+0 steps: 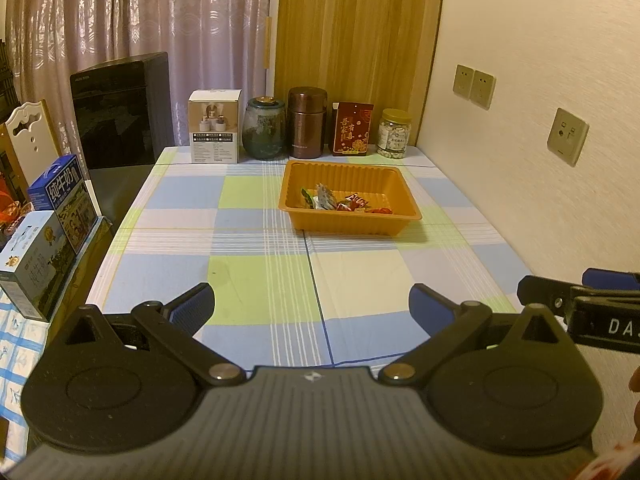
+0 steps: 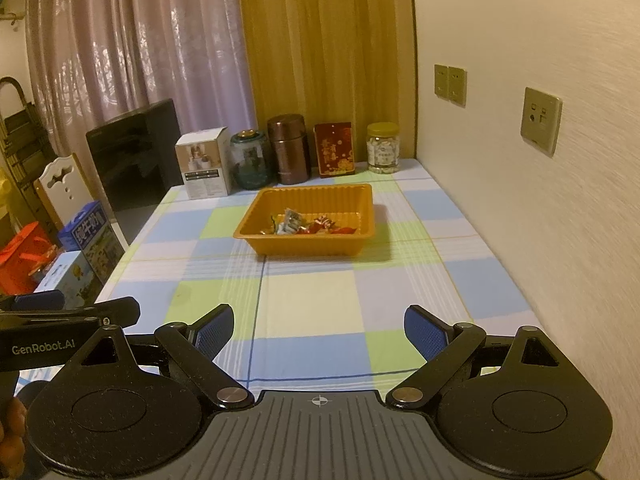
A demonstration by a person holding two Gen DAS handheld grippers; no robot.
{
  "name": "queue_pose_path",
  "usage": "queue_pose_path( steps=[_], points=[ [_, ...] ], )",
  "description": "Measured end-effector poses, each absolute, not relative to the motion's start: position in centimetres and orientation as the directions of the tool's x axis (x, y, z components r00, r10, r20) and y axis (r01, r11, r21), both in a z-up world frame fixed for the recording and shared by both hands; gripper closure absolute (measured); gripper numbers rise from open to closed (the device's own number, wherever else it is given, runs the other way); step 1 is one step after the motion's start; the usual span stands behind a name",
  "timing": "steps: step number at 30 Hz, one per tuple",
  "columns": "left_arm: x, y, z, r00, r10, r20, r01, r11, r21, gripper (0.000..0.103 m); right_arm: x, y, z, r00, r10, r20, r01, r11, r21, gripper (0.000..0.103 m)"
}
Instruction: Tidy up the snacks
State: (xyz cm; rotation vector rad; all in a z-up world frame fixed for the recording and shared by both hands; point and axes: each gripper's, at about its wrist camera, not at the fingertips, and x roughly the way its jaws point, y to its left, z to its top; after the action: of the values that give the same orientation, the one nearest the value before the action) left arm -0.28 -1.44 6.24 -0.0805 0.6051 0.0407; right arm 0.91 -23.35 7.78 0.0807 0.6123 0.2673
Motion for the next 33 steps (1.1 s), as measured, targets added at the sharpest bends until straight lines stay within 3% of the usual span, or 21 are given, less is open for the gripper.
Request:
queue_pose_path(
  steps=[33],
  points=[
    [-0.23, -1.29, 6.01, 0.819, 0.011, -0.573, -0.057, 0.996, -0.062, 0.0, 1.34, -23.53, 7.82, 0.791, 0.26, -0.554, -0.21, 0.966, 0.154, 0.011]
  ],
)
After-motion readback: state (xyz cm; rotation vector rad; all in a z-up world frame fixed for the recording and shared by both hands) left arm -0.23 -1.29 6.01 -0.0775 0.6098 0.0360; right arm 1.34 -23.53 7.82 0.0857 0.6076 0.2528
